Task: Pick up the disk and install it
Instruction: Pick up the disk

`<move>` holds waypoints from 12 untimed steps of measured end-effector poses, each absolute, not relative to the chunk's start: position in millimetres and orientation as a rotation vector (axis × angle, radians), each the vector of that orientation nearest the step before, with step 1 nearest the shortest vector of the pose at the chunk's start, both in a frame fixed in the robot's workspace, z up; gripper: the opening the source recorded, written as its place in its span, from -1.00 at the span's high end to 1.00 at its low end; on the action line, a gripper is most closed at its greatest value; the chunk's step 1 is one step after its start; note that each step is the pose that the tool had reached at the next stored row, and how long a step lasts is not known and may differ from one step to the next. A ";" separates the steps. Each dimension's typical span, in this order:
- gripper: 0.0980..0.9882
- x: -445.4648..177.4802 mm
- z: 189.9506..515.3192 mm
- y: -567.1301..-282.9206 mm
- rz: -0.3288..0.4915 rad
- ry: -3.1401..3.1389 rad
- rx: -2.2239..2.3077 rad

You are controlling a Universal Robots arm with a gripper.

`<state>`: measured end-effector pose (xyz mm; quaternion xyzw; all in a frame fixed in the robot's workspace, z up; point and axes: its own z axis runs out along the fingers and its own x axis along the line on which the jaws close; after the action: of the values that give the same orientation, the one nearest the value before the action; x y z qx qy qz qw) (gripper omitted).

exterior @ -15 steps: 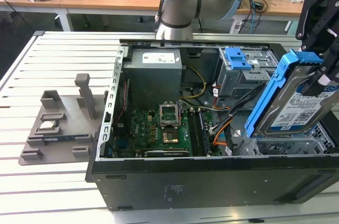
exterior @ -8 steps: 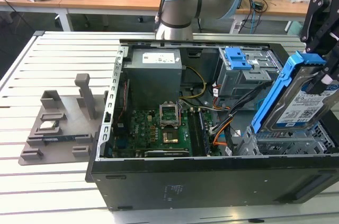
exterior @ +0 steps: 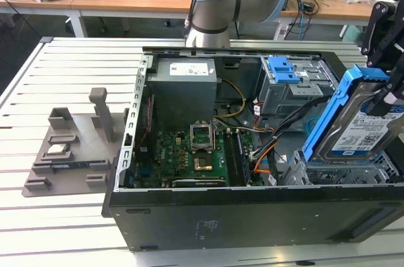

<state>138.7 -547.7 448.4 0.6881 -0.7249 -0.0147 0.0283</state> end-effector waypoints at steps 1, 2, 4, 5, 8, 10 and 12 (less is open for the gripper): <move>0.41 138.8 448.2 -547.5 -0.046 -2.239 2.122; 0.41 138.8 448.2 -547.5 -0.046 -2.239 2.122; 0.41 138.8 448.2 -547.4 -0.046 -2.239 2.122; 0.41 138.8 448.2 -547.4 -0.046 -2.239 2.122; 0.41 138.8 448.2 -547.4 -0.046 -2.239 2.122; 0.41 138.8 448.2 -547.4 -0.046 -2.239 2.122; 0.41 138.8 448.2 -547.4 -0.046 -2.239 2.122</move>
<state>138.8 -547.4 448.2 0.6877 -0.7253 -0.0148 0.0282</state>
